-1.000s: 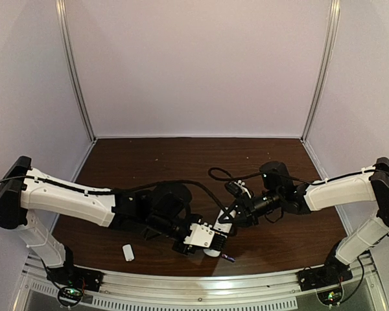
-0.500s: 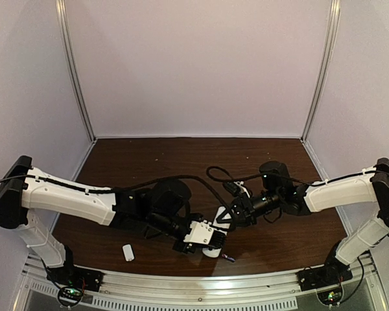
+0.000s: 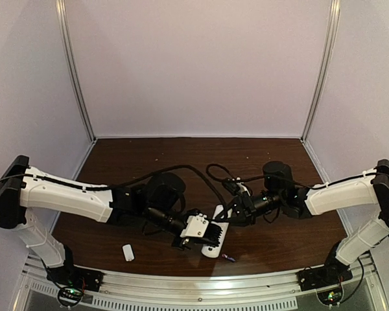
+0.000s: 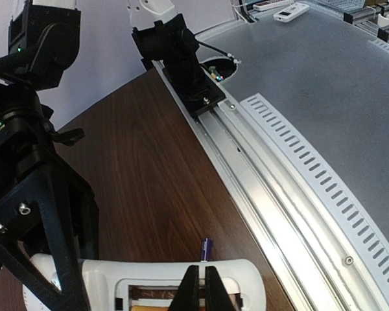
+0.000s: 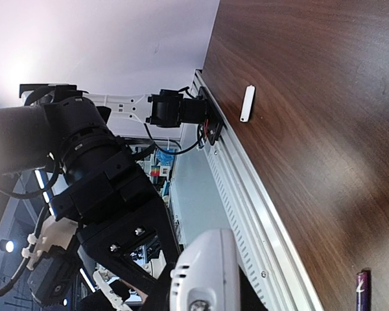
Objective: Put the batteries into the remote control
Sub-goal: Load the battery into the battery compartment.
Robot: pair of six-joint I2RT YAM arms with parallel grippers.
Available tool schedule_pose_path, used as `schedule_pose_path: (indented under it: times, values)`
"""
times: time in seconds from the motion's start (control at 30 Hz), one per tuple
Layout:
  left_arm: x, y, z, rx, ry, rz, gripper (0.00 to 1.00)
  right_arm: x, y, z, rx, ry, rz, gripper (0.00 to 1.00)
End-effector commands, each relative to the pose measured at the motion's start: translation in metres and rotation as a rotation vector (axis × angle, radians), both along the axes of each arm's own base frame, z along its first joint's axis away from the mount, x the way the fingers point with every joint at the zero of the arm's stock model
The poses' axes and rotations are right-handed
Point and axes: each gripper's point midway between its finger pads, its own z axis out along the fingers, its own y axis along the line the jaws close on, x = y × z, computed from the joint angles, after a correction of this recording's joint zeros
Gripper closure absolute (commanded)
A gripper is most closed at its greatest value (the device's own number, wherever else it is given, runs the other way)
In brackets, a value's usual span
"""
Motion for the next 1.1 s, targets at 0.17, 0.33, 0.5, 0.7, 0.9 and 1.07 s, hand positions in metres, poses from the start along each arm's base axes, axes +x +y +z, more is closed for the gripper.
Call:
schedule_pose_path:
  times: [0.17, 0.33, 0.5, 0.7, 0.9, 1.07]
  values:
    - [0.016, 0.020, -0.052, 0.143, 0.014, 0.074, 0.92, -0.039, 0.003, 0.093, 0.276, -0.123, 0.188, 1.00]
    - [0.014, 0.017, -0.044, 0.128, 0.014, 0.055, 0.89, -0.033, 0.006, 0.073, 0.201, -0.121, 0.168, 1.00]
    - [0.019, 0.013, -0.014, 0.070, -0.016, 0.073, 0.79, -0.016, 0.003, 0.041, 0.082, -0.113, 0.104, 1.00]
    - [0.026, 0.016, 0.030, -0.035, -0.048, 0.143, 0.64, 0.004, -0.004, 0.019, -0.008, -0.139, 0.033, 1.00]
    - [0.054, 0.023, 0.061, -0.151, 0.037, 0.389, 0.44, 0.016, -0.006, 0.015, -0.024, -0.167, -0.011, 1.00]
    - [0.076, 0.030, 0.061, -0.162, 0.243, 0.574, 0.31, 0.023, -0.008, 0.026, -0.002, -0.218, -0.046, 1.00]
